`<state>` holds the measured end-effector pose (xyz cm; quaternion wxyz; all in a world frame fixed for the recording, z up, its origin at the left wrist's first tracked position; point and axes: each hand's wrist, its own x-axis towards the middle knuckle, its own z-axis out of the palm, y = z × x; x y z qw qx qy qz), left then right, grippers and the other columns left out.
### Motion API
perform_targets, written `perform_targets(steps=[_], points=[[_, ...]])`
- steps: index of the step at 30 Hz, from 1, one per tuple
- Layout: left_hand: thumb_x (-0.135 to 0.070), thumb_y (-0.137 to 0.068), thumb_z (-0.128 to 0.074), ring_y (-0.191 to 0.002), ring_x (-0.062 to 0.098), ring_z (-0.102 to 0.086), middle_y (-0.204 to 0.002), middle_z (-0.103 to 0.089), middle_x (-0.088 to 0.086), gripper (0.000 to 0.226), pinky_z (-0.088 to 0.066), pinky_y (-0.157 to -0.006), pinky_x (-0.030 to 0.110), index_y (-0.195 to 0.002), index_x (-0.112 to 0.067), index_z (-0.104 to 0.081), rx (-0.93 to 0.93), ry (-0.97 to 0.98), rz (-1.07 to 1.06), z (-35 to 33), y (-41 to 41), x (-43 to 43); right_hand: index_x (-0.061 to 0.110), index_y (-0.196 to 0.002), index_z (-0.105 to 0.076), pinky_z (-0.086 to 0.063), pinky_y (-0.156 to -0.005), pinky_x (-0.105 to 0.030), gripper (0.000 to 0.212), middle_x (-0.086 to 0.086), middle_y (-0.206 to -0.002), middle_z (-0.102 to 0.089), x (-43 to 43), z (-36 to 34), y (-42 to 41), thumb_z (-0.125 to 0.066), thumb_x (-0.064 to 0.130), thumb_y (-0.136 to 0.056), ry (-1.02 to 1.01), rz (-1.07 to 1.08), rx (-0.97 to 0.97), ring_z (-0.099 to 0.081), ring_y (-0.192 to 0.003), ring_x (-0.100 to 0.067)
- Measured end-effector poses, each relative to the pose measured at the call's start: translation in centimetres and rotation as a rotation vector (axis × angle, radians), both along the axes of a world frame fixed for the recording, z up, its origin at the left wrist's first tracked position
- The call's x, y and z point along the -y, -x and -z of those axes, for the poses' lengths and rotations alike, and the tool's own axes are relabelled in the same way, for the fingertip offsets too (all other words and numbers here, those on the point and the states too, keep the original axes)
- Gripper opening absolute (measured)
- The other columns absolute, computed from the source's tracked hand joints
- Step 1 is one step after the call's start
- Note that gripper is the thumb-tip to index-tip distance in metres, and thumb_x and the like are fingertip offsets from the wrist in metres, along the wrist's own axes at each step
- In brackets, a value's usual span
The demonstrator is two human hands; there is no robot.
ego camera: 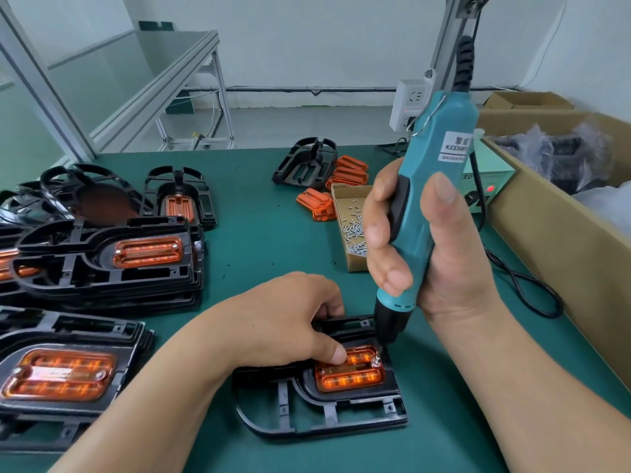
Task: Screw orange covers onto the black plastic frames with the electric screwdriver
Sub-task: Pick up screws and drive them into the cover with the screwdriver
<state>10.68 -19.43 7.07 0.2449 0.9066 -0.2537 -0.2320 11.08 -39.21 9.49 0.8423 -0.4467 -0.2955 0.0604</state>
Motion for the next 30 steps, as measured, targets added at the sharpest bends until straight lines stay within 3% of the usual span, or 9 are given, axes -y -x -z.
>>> perform_targets(steps=[4,8,19,30], points=[[-0.045,-0.082,-0.086,-0.092,0.005,-0.057,-0.101,-0.059,-0.014,0.034,-0.049,-0.083,0.031,-0.097,-0.040,-0.056,-0.024,0.017,0.010,-0.2,0.0,0.2,0.011,-0.109,-0.060,-0.043,-0.039,-0.023,0.050,-0.009,-0.081,-0.069,-0.3,-0.2,0.8,-0.072,0.056,-0.091,0.080,-0.010,0.090,-0.060,-0.042,-0.013],[-0.041,-0.084,-0.085,-0.114,0.015,-0.061,-0.120,-0.064,-0.009,0.045,-0.051,-0.101,0.041,-0.122,-0.033,-0.062,-0.046,0.027,0.023,-0.1,0.0,0.2,0.010,-0.112,-0.060,-0.044,-0.041,-0.025,0.049,-0.013,-0.081,-0.068,-0.5,-0.3,1.2,-0.074,0.053,-0.092,0.107,-0.045,0.146,-0.057,-0.041,-0.016],[-0.047,-0.086,-0.082,-0.110,0.011,-0.060,-0.116,-0.063,-0.012,0.040,-0.052,-0.099,0.039,-0.115,-0.031,-0.061,-0.013,-0.019,0.012,-0.4,0.4,0.3,0.008,-0.117,-0.061,-0.046,-0.048,-0.022,0.043,-0.016,-0.082,-0.065,-1.0,-0.3,1.8,-0.074,0.043,-0.096,0.151,-0.126,0.189,-0.056,-0.046,-0.014],[-0.042,-0.085,-0.083,-0.105,0.013,-0.063,-0.109,-0.067,-0.010,0.032,-0.054,-0.096,0.042,-0.108,-0.029,-0.065,-0.017,0.004,0.005,-0.4,0.5,0.4,0.008,-0.108,-0.060,-0.044,-0.046,-0.023,0.035,-0.017,-0.063,-0.051,-1.1,-0.2,1.9,-0.077,0.036,-0.095,0.185,-0.174,0.179,-0.049,-0.041,-0.014]])
